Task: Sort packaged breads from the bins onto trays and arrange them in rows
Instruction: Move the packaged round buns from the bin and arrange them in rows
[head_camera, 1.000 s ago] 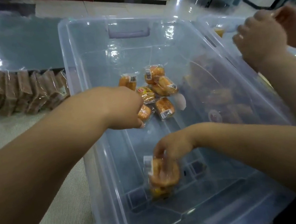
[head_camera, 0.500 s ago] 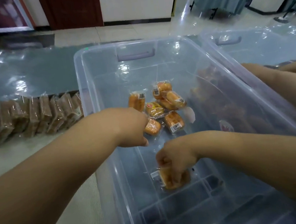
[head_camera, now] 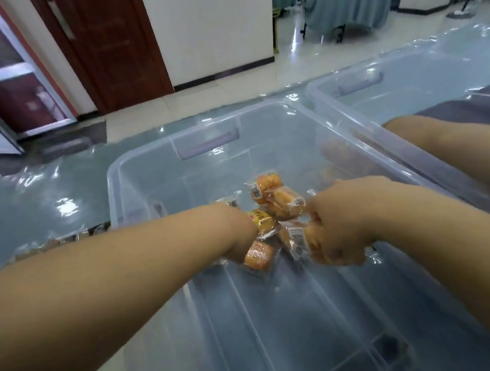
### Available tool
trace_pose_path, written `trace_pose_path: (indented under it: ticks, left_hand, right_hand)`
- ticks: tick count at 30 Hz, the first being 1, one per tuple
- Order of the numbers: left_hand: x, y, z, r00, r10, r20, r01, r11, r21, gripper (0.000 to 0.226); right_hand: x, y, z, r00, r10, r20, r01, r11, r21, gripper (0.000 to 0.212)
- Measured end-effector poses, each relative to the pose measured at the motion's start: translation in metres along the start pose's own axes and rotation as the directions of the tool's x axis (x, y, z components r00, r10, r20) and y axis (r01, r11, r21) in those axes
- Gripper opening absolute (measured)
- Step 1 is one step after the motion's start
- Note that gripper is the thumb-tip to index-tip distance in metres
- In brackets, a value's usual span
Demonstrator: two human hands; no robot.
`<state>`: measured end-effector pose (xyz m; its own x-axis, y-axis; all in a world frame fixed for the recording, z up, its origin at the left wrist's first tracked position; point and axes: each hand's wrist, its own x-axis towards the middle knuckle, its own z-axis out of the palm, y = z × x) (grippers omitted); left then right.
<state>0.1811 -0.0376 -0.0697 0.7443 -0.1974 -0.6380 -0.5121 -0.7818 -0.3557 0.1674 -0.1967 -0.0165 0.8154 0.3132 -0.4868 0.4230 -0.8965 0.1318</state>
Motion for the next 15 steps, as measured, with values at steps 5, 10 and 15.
trace_pose_path:
  ticks: [5, 10, 15]
  left_hand:
    - [0.043, 0.013, 0.014, 0.989, 0.105, 0.104, -0.12, 0.981, 0.155, 0.048]
    - [0.048, 0.019, 0.03, 0.991, 0.104, 0.079, -0.108, 0.993, 0.042, 0.056]
    - [0.044, 0.029, 0.036, 0.995, 0.101, -0.013, -0.102, 0.994, -0.04, 0.055]
  right_hand:
    - [-0.004, 0.012, -0.001, 1.0, 0.016, 0.024, -0.016, 1.0, 0.017, 0.022]
    - [0.007, 0.013, 0.003, 0.999, -0.008, 0.052, 0.008, 1.0, 0.004, 0.02]
    - [0.008, 0.016, 0.004, 0.996, -0.024, 0.089, 0.023, 1.0, 0.021, 0.021]
